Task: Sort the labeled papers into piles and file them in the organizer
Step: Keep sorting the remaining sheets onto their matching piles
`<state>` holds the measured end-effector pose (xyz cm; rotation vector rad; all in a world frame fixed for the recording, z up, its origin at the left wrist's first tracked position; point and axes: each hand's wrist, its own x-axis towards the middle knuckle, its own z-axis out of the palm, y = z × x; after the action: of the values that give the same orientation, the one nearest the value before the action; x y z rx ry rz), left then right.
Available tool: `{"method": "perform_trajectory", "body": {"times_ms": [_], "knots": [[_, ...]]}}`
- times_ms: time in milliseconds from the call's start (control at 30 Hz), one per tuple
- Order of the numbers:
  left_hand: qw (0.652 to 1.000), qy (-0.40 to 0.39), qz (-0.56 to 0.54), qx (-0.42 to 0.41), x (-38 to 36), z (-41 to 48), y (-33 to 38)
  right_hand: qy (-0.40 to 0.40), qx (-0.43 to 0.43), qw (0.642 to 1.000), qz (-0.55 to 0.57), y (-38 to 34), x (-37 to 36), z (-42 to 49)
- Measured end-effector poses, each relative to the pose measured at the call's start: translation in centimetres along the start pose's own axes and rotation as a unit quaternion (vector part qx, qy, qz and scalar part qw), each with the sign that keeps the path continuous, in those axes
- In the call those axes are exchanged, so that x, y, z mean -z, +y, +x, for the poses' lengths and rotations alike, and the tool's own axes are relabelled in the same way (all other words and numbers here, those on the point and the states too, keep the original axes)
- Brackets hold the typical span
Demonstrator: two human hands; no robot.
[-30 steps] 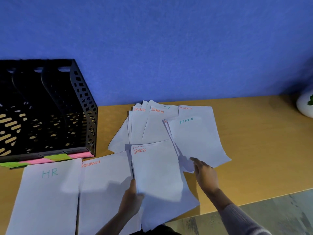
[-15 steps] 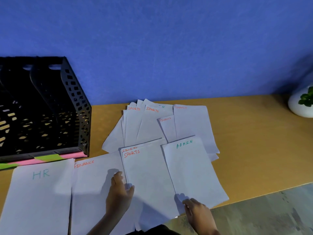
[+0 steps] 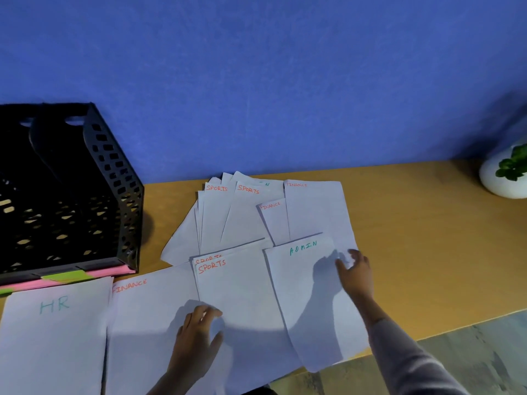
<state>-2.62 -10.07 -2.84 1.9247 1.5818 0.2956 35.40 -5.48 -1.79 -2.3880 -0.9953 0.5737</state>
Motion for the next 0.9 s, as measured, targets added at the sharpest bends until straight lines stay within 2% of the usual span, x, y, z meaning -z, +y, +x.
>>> {"method": "perform_trajectory", "body": {"times_ms": [100, 200, 267, 433, 500, 733, 800, 900], "knots": [[1.000, -0.001, 0.004, -0.011, -0.1, -0.3, -0.6, -0.005, -0.140, 0.990, 0.011, 0.8, 0.4, 4.2], [1.000, -0.003, 0.008, 0.010, 0.3, -0.4, -0.7, -0.015, -0.217, 0.976, 0.009, 1.2, 0.0, 5.9], [1.000, 0.001, -0.001, 0.025, 0.8, -0.4, -0.8, -0.016, -0.223, 0.974, -0.018, 1.1, -0.5, 6.0], [1.000, 0.010, -0.012, 0.026, 1.8, -0.7, -1.3, 0.008, -0.227, 0.969, 0.102, 1.2, -1.3, 6.4], [0.999, 0.010, -0.015, 0.026, 2.1, -0.6, -1.5, 0.024, -0.210, 0.971, 0.114, 1.0, -1.1, 6.3], [0.999, 0.014, -0.035, 0.002, 2.2, -0.6, -1.3, 0.134, -0.167, 0.966, 0.142, 1.6, 1.3, 8.2], [1.000, 0.008, -0.024, -0.007, 2.1, -0.6, -1.2, 0.164, -0.166, 0.957, 0.173, 1.8, 2.0, 8.6], [1.000, -0.017, 0.005, -0.006, 1.9, -0.6, -1.0, 0.219, -0.187, 0.918, 0.272, 1.1, 3.4, 8.7]]}}
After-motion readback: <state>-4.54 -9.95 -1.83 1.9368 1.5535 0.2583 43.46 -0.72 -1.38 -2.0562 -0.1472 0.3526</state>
